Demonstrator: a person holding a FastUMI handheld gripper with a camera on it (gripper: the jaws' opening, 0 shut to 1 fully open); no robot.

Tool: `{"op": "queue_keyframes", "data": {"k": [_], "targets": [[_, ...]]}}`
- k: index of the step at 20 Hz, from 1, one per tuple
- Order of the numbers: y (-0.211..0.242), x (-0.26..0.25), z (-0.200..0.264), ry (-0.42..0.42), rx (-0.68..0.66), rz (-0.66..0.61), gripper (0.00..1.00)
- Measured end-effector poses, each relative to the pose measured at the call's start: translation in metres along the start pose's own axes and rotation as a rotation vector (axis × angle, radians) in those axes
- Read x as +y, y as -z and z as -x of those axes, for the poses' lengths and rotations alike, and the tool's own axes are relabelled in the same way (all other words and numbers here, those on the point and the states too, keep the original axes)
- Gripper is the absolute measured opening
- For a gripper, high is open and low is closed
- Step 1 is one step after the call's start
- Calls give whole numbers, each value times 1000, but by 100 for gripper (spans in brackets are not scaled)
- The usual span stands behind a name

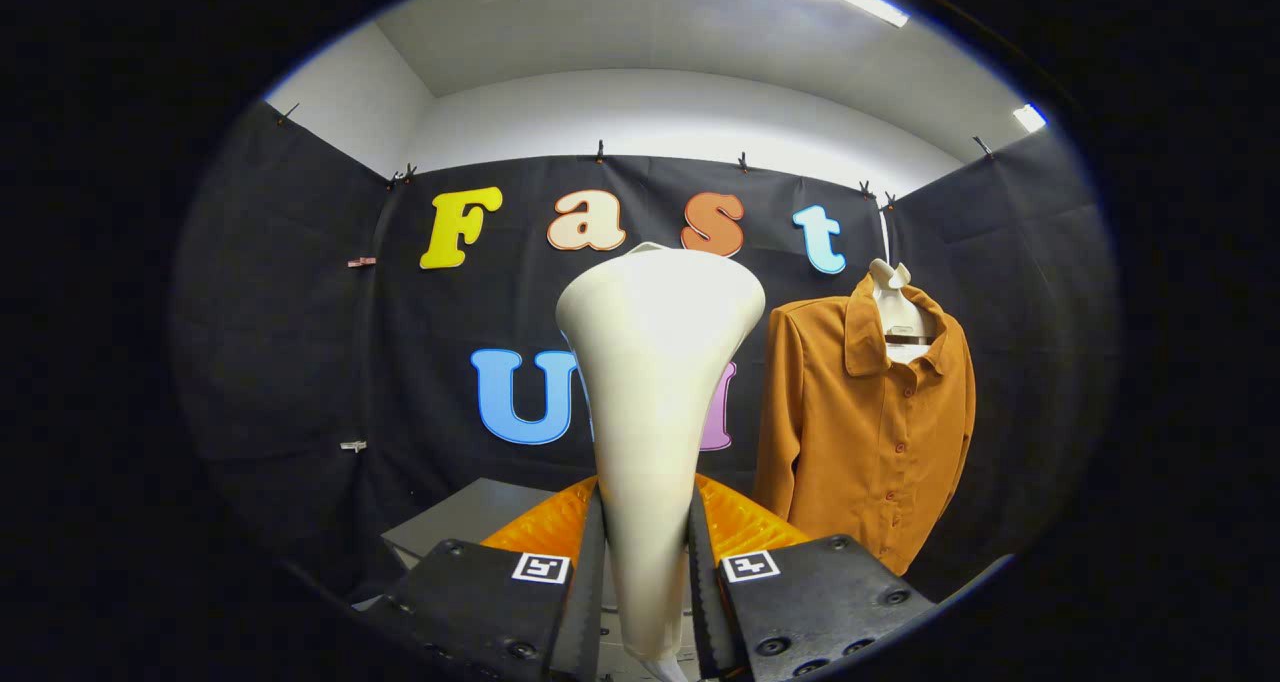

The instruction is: Iron the clothes twice with a garment steamer, once on the left side and once on the right side.

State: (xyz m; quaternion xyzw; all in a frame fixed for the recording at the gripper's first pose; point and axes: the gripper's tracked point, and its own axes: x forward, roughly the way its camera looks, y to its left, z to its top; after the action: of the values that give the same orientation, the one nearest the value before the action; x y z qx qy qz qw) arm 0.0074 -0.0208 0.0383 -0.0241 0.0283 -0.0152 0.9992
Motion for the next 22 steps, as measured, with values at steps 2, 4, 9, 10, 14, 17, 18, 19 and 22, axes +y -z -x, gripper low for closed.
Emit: {"op": "queue_keyframes", "data": {"k": [2, 4, 9, 10, 14, 17, 18, 19, 22], "targets": [[-2, -3, 0, -1, -7, -5, 41], [-3, -5, 0, 0, -8, -5, 41], [-2, -4, 0, -8, -6, -3, 41], [-3, -4, 0, -10, -8, -4, 41], [-4, -4, 2, -12, -13, -19, 40], [-4, -5, 3, -8, -12, -13, 41], [-4, -4, 3, -8, -14, -11, 41], [-4, -4, 3, -8, -16, -11, 40], [-4, -3, 4, -9, -16, -11, 40]]}}
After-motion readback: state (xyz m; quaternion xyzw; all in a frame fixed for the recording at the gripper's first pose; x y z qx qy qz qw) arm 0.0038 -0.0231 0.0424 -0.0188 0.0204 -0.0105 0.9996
